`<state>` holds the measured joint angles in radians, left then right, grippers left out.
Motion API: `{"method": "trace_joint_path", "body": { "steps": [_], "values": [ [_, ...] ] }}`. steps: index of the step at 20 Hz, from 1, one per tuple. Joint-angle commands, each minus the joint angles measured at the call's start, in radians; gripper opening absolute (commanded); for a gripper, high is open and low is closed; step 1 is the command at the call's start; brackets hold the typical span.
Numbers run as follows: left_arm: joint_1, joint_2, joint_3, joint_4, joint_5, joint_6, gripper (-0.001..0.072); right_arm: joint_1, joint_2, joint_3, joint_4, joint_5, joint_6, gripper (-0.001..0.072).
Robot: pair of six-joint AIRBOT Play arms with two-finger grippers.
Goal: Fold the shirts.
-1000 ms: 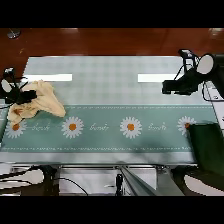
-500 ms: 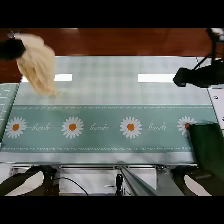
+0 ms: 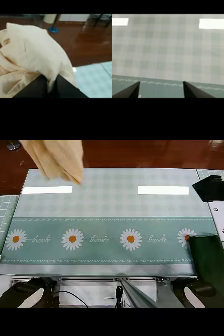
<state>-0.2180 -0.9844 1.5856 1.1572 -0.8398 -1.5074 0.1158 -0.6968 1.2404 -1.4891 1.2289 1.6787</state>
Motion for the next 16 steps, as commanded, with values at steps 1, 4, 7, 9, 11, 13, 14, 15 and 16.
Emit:
{"method": "trace_joint_path", "body": {
  "steps": [1,4,7,9,11,13,14,15,16],
  "values": [
    [-0.159,0.011,-0.12,-0.143,0.003,-0.007,0.0027,0.0,0.055,0.0,0.007,0.007,-0.017,0.0622],
    [-0.306,0.017,-0.339,-0.23,0.12,-0.007,0.0027,0.0,0.052,-0.005,0.006,0.016,-0.043,0.0622],
    [-0.372,0.021,-0.52,-0.253,0.154,-0.008,0.0028,0.0,0.052,-0.005,-0.004,0.026,-0.043,0.0623],
    [-0.383,0.021,-0.655,-0.251,0.116,-0.004,0.0028,0.0,0.049,-0.005,-0.003,0.04,-0.042,0.0622],
    [-0.377,0.02,-0.807,-0.245,0.106,-0.004,0.0028,0.0,0.035,-0.023,0.024,0.037,-0.038,0.0623],
    [-0.349,0.011,-0.936,-0.237,0.105,-0.004,0.0028,0.0,0.004,-0.067,0.075,0.015,-0.038,0.0622],
    [-0.324,0.006,-0.972,-0.238,0.085,-0.005,0.0029,0.0,-0.017,-0.098,0.105,-0.005,-0.039,0.0622],
    [-0.289,0.001,-0.982,-0.234,0.046,-0.004,0.0056,0.0,-0.043,-0.134,0.128,-0.035,-0.039,0.0622],
    [-0.25,0.001,-0.979,-0.23,0.003,0.004,0.0349,0.0,-0.069,-0.166,0.145,-0.065,-0.039,0.0622]
  ]
}}
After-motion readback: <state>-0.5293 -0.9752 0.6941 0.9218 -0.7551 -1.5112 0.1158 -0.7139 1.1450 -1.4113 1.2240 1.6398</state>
